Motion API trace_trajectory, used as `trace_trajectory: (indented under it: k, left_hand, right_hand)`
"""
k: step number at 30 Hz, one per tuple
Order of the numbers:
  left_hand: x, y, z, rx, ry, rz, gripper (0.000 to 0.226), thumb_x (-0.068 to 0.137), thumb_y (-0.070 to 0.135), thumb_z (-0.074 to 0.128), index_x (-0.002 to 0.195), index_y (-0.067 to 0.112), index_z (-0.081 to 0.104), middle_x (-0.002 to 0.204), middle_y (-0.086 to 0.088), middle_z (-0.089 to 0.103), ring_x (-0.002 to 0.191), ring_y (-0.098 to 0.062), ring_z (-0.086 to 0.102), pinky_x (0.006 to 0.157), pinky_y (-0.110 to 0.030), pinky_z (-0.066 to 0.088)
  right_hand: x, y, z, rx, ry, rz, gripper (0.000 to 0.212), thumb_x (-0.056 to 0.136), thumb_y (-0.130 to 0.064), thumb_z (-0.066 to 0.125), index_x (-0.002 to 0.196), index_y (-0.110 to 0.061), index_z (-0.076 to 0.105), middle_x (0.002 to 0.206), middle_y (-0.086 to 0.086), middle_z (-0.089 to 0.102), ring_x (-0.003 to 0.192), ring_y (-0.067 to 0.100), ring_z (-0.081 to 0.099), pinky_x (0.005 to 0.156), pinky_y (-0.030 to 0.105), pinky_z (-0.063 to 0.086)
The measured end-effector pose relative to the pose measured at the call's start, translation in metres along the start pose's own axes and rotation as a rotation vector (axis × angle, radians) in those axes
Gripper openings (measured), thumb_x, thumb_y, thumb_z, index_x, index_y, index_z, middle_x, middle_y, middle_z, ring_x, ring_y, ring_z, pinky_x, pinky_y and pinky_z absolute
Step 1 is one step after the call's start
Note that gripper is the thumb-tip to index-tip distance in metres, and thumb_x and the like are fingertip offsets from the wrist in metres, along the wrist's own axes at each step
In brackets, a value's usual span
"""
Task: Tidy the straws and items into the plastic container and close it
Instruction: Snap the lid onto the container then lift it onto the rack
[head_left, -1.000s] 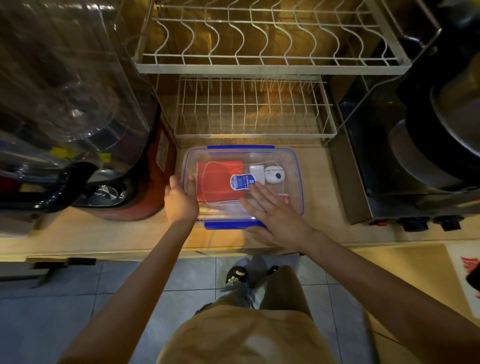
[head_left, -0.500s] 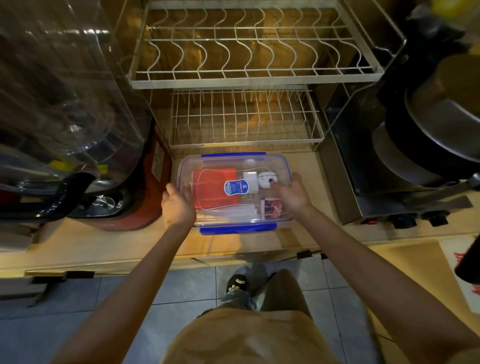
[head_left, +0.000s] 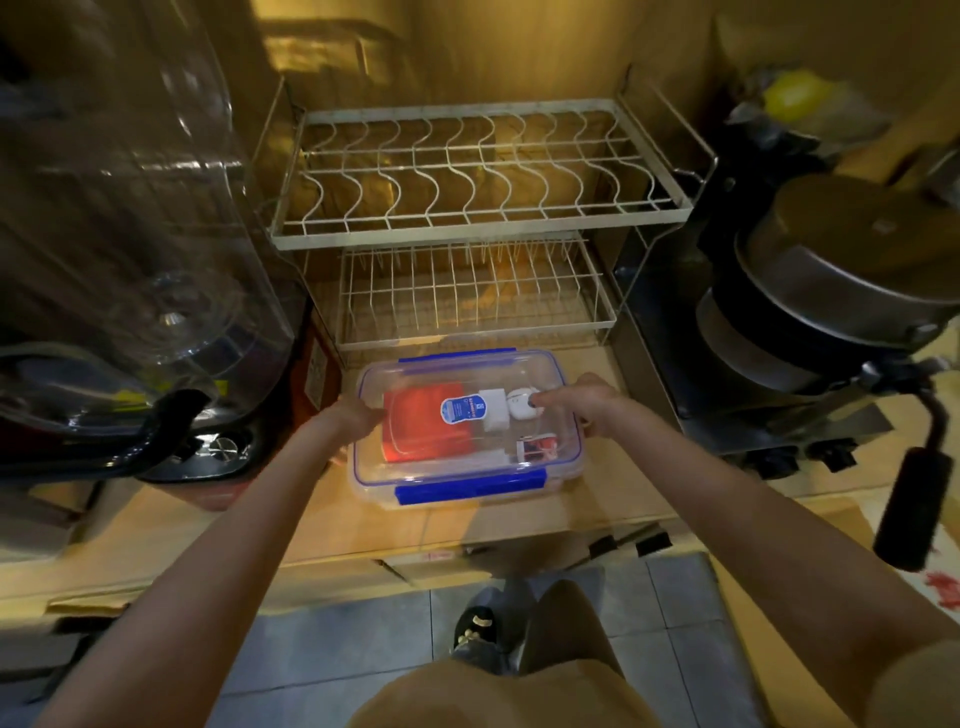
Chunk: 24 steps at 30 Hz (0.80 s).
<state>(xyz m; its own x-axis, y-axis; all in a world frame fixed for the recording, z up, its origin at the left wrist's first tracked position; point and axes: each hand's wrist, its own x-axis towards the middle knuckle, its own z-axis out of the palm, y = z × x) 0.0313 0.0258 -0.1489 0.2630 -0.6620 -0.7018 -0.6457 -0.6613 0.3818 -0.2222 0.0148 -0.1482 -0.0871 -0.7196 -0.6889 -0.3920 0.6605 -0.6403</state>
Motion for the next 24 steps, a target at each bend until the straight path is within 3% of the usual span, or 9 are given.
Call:
trace_trajectory:
  k: [3,6,10,12,15,18,20,22,24]
  left_hand:
    - [-0.013,0.009,-0.016,0.053,-0.129,-0.028,0.054,0.093,0.037,0.045,0.137,0.009,0.034,0.133,-0.021,0.051,0.115,-0.035,0.056,0.093,-0.045,0.051]
    - [-0.022,0.02,-0.037,0.042,-0.165,-0.041,0.055,0.09,0.038,0.052,0.134,0.008,0.038,0.128,-0.022,0.055,0.109,-0.035,0.06,0.091,-0.045,0.053]
    - [-0.049,0.037,-0.075,0.04,-0.181,-0.015,0.063,0.081,0.044,0.06,0.129,0.006,0.043,0.124,-0.023,0.057,0.109,-0.038,0.059,0.094,-0.049,0.051]
    - [-0.074,0.05,-0.094,0.101,-0.142,0.012,0.061,0.082,0.048,0.058,0.123,0.005,0.048,0.117,-0.023,0.061,0.098,-0.035,0.063,0.075,-0.043,0.057]
    - [-0.111,0.065,-0.123,0.187,-0.041,0.08,0.057,0.081,0.051,0.057,0.117,0.006,0.053,0.103,-0.019,0.065,0.078,-0.028,0.066,0.042,-0.028,0.052]
    - [-0.141,0.078,-0.147,0.226,0.041,0.18,0.053,0.083,0.054,0.053,0.11,0.009,0.055,0.092,-0.014,0.067,0.071,-0.024,0.066,0.044,-0.025,0.05]
    - [-0.157,0.087,-0.162,0.235,0.086,0.228,0.051,0.085,0.055,0.049,0.105,0.009,0.057,0.086,-0.011,0.067,0.068,-0.02,0.066,0.042,-0.023,0.048]
    - [-0.169,0.098,-0.174,0.223,0.123,0.281,0.048,0.086,0.055,0.047,0.102,0.01,0.058,0.085,-0.009,0.067,0.068,-0.018,0.065,0.042,-0.022,0.047]
    - [-0.176,0.108,-0.183,0.189,0.156,0.327,0.047,0.086,0.055,0.045,0.101,0.012,0.058,0.086,-0.008,0.067,0.07,-0.019,0.065,0.045,-0.025,0.047]
  right_hand:
    - [-0.015,-0.016,-0.013,-0.117,-0.064,-0.005,0.049,0.08,-0.023,0.071,0.12,-0.004,0.05,0.11,0.014,0.061,0.093,0.026,0.059,0.084,0.039,0.052]
    - [-0.033,-0.035,-0.028,-0.127,-0.144,0.02,0.049,0.081,-0.024,0.07,0.122,-0.006,0.051,0.094,0.01,0.063,0.085,0.024,0.063,0.076,0.037,0.053]
    - [-0.059,-0.065,-0.05,-0.233,-0.148,-0.055,0.051,0.079,-0.031,0.07,0.121,-0.008,0.053,0.105,0.014,0.067,0.088,0.025,0.067,0.063,0.033,0.055]
    - [-0.074,-0.08,-0.061,-0.275,-0.143,-0.127,0.051,0.079,-0.035,0.07,0.119,-0.007,0.055,0.108,0.015,0.067,0.092,0.027,0.068,0.066,0.034,0.057]
    - [-0.101,-0.108,-0.077,-0.339,-0.085,-0.22,0.046,0.078,-0.041,0.069,0.11,-0.011,0.057,0.109,0.013,0.066,0.097,0.027,0.066,0.078,0.037,0.055]
    - [-0.126,-0.138,-0.095,-0.384,-0.103,-0.246,0.044,0.078,-0.045,0.067,0.108,-0.013,0.06,0.109,0.012,0.067,0.098,0.026,0.065,0.081,0.037,0.054]
    - [-0.14,-0.156,-0.105,-0.422,-0.095,-0.269,0.041,0.079,-0.048,0.064,0.101,-0.013,0.062,0.096,0.009,0.07,0.085,0.021,0.067,0.071,0.032,0.054]
    - [-0.153,-0.17,-0.111,-0.409,-0.002,-0.324,0.036,0.08,-0.049,0.065,0.088,-0.014,0.062,0.077,0.005,0.07,0.067,0.017,0.066,0.058,0.028,0.051]
    - [-0.159,-0.181,-0.115,-0.382,0.094,-0.394,0.04,0.079,-0.048,0.066,0.09,-0.01,0.061,0.077,0.007,0.067,0.068,0.02,0.064,0.059,0.028,0.049]
